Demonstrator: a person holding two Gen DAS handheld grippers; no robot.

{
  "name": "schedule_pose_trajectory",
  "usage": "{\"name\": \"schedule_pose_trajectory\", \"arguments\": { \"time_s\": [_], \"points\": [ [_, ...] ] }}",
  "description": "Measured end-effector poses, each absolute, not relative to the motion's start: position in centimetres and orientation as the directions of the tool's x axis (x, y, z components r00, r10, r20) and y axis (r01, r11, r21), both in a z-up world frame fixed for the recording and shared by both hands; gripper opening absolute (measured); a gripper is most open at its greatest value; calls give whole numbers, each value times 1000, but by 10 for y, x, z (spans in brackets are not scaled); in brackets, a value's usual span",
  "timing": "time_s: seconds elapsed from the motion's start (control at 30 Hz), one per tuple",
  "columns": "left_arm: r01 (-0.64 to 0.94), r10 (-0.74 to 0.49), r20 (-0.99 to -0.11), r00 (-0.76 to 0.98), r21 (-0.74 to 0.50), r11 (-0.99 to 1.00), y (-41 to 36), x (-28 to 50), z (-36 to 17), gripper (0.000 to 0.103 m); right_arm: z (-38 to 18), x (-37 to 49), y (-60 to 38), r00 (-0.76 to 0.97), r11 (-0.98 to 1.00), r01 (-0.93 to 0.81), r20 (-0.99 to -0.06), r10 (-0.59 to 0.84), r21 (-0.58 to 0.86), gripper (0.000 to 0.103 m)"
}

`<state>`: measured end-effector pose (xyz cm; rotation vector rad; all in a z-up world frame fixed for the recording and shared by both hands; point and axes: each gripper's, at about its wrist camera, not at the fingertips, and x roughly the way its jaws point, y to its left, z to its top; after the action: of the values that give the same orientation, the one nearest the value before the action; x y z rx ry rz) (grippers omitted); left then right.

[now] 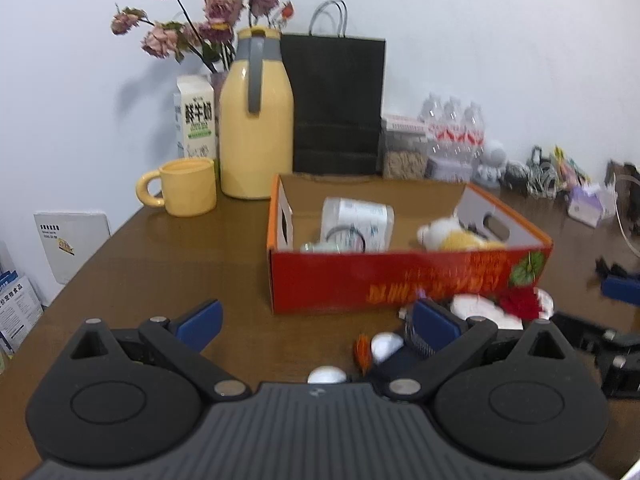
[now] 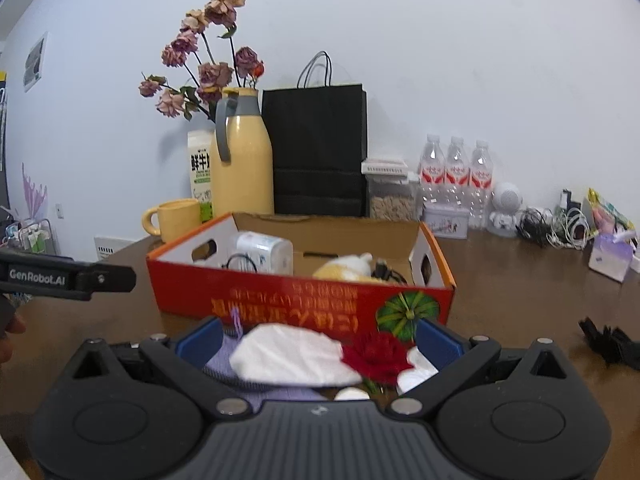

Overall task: Organize objects
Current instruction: 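Close the left tool on the navy blue pouch and lift it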

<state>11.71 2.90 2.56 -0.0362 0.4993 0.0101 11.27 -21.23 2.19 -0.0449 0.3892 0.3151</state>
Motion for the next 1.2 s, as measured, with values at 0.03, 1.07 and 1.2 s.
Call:
{"name": "schedule_pose_trajectory", "arguments": {
  "time_s": [0.03,1.07,1.2],
  "points": [
    [-6,-7,-489,872,-26,1000,29,116,22,103,20,112,-214,876,951,-308,-384,291,18,103],
    [253,-198,-601,774,7,967,-12,128,-29,80,4,121,-239,849,943,-332,-435,299,1,103],
    [236,-191,-583,790,2,972,-15,120,-25,67,3,124,-244,846,940,-341,-436,308,3,103]
  ]
}}
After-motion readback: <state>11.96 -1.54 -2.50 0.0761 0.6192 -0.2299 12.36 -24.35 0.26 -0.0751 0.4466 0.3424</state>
